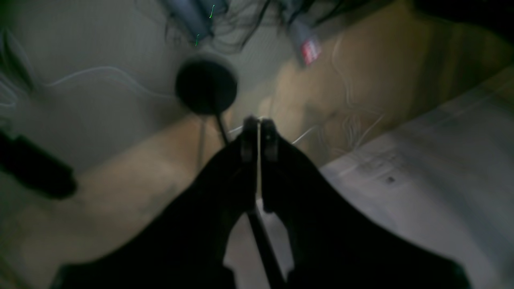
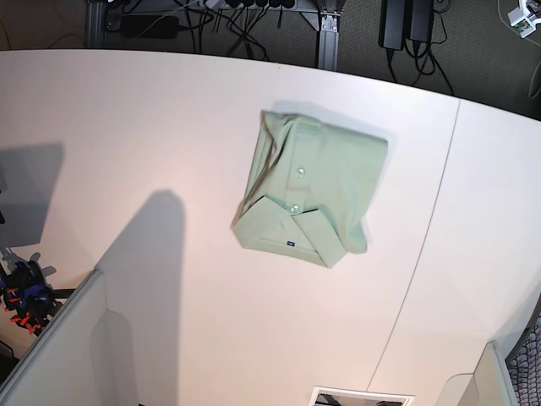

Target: Fold the T-shirt properly

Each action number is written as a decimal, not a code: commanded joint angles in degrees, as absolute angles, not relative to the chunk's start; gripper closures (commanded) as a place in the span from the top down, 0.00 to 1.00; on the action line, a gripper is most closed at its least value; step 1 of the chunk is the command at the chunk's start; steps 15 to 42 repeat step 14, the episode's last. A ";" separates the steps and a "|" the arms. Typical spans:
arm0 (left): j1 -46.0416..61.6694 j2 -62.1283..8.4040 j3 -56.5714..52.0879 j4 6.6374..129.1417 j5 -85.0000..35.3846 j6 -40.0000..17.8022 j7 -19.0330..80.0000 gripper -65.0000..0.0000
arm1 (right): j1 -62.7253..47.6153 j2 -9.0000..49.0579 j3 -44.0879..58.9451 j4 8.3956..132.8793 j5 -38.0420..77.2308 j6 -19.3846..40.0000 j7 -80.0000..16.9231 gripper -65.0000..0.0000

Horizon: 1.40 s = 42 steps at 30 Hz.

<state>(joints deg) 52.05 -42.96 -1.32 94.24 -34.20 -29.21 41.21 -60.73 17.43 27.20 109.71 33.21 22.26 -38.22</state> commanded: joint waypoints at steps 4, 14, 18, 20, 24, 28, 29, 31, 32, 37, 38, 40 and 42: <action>44.86 -41.47 6.50 85.10 -30.83 -24.32 40.95 0.02 | -57.89 17.96 26.81 101.38 33.15 22.35 -37.52 0.00; 23.05 -24.34 20.36 50.46 -22.76 -23.07 40.36 0.02 | -37.43 21.63 11.27 69.28 27.33 22.28 -37.54 0.00; 23.05 -24.34 20.36 50.46 -22.76 -23.07 40.36 0.02 | -37.43 21.63 11.27 69.28 27.33 22.28 -37.54 0.00; 23.05 -24.34 20.36 50.46 -22.76 -23.07 40.36 0.02 | -37.43 21.63 11.27 69.28 27.33 22.28 -37.54 0.00; 23.05 -24.34 20.36 50.46 -22.76 -23.07 40.36 0.02 | -37.43 21.63 11.27 69.28 27.33 22.28 -37.54 0.00; 23.05 -24.34 20.36 50.46 -22.76 -23.07 40.36 0.02 | -37.43 21.63 11.27 69.28 27.33 22.28 -37.54 0.00; 23.05 -24.34 20.36 50.46 -22.76 -23.07 40.36 0.02 | -37.43 21.63 11.27 69.28 27.33 22.28 -37.54 0.00; 23.05 -24.34 20.36 50.46 -22.76 -23.07 40.36 0.02 | -37.43 21.63 11.27 69.28 27.33 22.28 -37.54 0.00; 23.05 -24.34 20.36 50.46 -22.76 -23.07 40.36 0.02 | -37.43 21.63 11.27 69.28 27.33 22.28 -37.54 0.00; 23.05 -24.34 20.36 50.46 -22.76 -23.07 40.36 0.02 | -37.43 21.63 11.27 69.28 27.33 22.28 -37.54 0.00; 23.05 -24.34 20.36 50.46 -22.76 -23.07 40.36 0.02 | -37.43 21.63 11.27 69.28 27.33 22.28 -37.54 0.00; 23.05 -24.34 20.36 50.46 -22.76 -23.07 40.36 0.02 | -37.43 21.63 11.27 69.28 27.33 22.28 -37.54 0.00; 23.05 -24.34 20.36 50.46 -22.76 -23.07 40.36 0.02 | -37.43 21.63 11.27 69.28 27.33 22.28 -37.54 0.00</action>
